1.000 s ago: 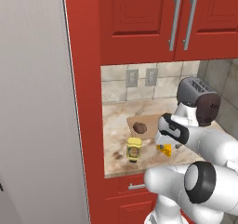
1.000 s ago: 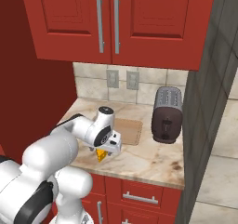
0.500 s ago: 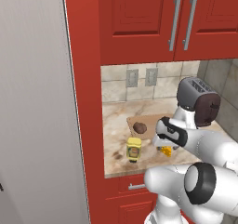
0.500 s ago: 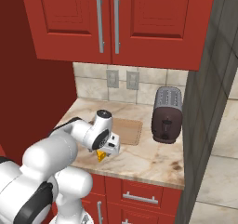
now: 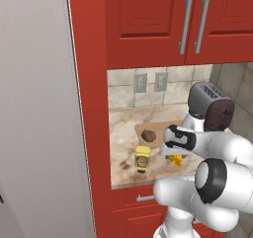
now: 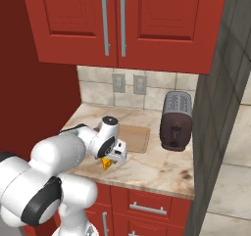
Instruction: Retrieve the reheated potato from the microwave, then place the potato, cheese, and condiment on the cutting board.
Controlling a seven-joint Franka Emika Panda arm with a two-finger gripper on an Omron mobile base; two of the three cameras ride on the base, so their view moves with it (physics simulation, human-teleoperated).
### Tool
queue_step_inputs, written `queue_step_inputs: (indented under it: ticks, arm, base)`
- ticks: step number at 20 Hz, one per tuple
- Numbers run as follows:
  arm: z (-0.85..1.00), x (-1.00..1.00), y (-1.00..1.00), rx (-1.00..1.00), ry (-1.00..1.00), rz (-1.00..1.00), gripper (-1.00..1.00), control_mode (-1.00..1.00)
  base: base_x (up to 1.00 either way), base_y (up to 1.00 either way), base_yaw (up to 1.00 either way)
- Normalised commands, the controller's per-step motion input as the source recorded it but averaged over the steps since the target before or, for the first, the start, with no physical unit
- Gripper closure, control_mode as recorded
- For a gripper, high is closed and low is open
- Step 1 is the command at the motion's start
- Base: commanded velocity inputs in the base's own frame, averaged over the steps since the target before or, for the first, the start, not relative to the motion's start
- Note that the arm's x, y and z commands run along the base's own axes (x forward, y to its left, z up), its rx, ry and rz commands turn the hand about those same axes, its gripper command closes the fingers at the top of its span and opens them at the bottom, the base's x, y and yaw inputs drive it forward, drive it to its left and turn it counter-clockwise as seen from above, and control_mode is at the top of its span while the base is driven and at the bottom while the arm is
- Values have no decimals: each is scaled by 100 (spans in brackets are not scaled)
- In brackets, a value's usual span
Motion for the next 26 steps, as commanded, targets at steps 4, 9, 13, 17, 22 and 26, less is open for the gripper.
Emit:
queue_step_inputs:
  ticks: [4,9,13,17,22,26]
  arm:
    - [-4,0,2,0,-2,0,100,-100]
    - [1,0,0,0,-5,0,100,-100]
    - [25,15,0,0,-10,0,100,-100]
    - [32,29,-1,0,-6,0,100,-100]
    - [28,36,-4,0,0,0,100,-100]
    - [26,41,-2,0,0,0,100,-100]
  base:
    - [0,0,0]
    - [0,0,0]
    - [0,0,0]
    - [0,0,0]
    - [0,0,0]
    - [0,0,0]
